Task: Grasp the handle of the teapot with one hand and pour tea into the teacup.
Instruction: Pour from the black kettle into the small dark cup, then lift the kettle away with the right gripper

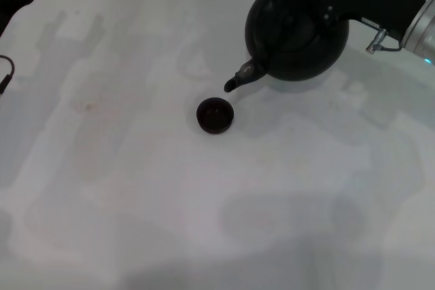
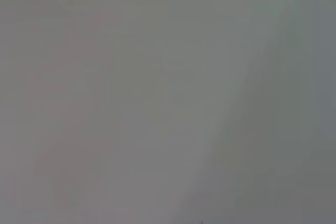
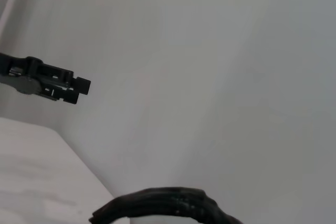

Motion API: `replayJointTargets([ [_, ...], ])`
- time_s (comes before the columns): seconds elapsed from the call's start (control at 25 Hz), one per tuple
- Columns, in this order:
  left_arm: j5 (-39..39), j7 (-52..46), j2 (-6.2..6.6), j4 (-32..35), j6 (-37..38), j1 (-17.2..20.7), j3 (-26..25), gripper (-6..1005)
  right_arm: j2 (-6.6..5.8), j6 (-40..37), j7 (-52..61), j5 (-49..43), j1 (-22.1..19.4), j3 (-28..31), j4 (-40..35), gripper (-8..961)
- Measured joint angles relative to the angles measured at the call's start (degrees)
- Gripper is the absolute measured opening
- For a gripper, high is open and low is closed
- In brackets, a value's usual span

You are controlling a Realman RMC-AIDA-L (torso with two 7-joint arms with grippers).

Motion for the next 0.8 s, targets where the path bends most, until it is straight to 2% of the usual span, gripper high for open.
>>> replayJointTargets([
  [0.52, -1.3, 0.0, -0.04, 0.0, -0.1, -0.2, 0.3, 836, 0.18, 0.5, -4.3, 0.1, 0.2, -1.0, 0.7, 135],
  [0.8, -1.4, 0.0, -0.04, -0.1, -0.1, -0.2, 0.4, 835, 0.27, 0.2, -8.8, 3.2, 0.2, -3.9, 0.7, 132],
])
